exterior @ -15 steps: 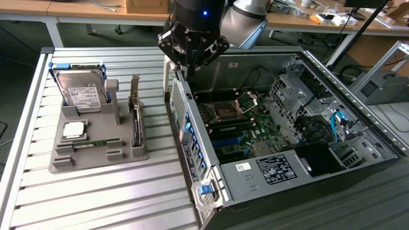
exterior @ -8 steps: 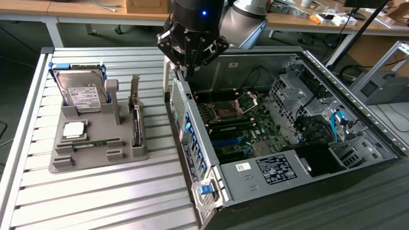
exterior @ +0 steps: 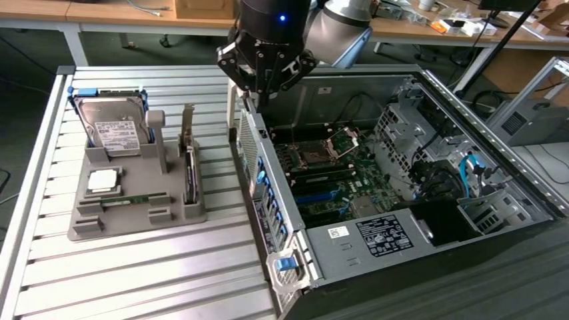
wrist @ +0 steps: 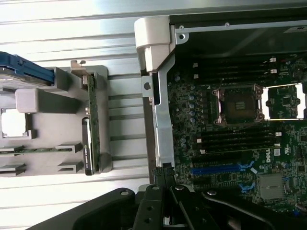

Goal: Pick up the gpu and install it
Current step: 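Reach for the gpu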

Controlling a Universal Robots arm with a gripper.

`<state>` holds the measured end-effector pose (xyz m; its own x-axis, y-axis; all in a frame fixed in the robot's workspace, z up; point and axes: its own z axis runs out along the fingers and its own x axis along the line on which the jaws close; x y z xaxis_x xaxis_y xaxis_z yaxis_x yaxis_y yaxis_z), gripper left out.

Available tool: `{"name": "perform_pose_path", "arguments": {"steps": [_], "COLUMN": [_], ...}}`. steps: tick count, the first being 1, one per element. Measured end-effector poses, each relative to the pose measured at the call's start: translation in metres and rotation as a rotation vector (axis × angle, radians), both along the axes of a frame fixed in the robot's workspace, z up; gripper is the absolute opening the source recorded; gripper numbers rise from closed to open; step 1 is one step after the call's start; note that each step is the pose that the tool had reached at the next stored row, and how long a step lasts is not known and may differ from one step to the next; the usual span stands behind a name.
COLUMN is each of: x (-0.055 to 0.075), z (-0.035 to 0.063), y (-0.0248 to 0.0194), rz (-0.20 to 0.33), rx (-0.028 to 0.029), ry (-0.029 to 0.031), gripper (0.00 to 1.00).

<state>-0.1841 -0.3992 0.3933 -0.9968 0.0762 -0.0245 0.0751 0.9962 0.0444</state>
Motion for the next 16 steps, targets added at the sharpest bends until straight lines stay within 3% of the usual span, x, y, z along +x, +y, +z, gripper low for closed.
{"name": "perform_pose_path", "arguments": {"steps": [16], "x": [-0.0045], "z": [0.0], "y": [0.0], "rz": [0.0], "rx": [0.0], "ry": [0.0], "gripper": [0.11]}}
